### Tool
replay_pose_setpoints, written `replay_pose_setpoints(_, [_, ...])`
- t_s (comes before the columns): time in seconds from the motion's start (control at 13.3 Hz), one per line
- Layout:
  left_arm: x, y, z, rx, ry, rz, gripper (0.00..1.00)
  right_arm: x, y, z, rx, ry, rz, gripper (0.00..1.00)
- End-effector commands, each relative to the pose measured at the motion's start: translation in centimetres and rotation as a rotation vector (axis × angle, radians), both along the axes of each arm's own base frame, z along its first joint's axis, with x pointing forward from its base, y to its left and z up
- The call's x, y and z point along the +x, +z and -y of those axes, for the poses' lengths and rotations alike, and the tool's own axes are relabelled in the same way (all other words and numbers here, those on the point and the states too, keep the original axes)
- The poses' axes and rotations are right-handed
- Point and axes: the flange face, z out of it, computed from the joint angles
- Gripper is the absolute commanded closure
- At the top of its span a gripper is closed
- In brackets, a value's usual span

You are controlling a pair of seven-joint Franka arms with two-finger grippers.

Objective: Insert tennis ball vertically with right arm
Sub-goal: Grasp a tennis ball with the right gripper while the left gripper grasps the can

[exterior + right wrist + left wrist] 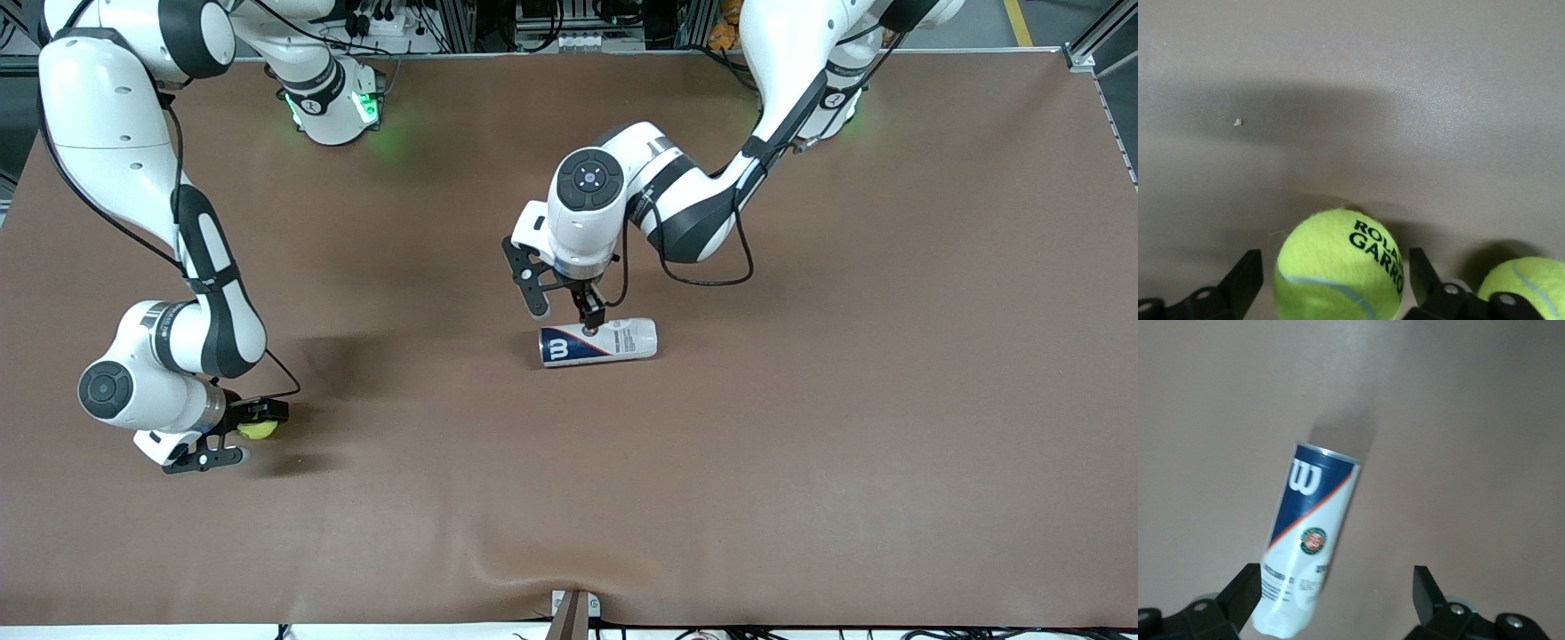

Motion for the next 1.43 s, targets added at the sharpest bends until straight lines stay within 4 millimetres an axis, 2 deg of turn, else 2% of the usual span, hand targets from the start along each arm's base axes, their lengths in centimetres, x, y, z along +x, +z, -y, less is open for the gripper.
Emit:
replay_pose_setpoints(0.0, [0.7,-0.8,1.0,-0.010,-0.037,0.062,0.00,0.1,0.2,0.2,0.006,0.021,0.003,0.23])
replay_pose_setpoints(0.15, [0.8,-2.5,1.8,-0.017,-0.061,0.108,0.00,0.1,0.4,-0.1,0.006,0.022,0.001,0.39])
replay_pose_setpoints(0.23, [0.5,-3.6,2.6,-0.025,-0.082,0.126,0.00,0.1,0.4,-0.1,0.006,0.021,0.000,0.43])
replay_pose_setpoints(0.38, [0.6,-4.9,2.8,-0.017,-0.123,0.155,0.00,-0.1,0.3,-0.1,0.009,0.024,-0.021,0.57])
replay_pose_setpoints(0.6, [0.9,-6.6,2.8,-0.008,-0.237,0.167,0.00,0.2,1.7,-0.8,0.010,0.023,-0.018,0.73])
replay_pose_setpoints(0.83, [1.3,-8.9,2.7,-0.020,-0.266,0.174,0.00,0.2,3.5,-1.3,0.021,0.026,-0.047,0.75])
replay_pose_setpoints(1.36, [0.7,-11.0,3.5,0.008,-0.327,0.201,0.00,0.3,10.9,-3.8,0.065,0.046,0.000,0.75])
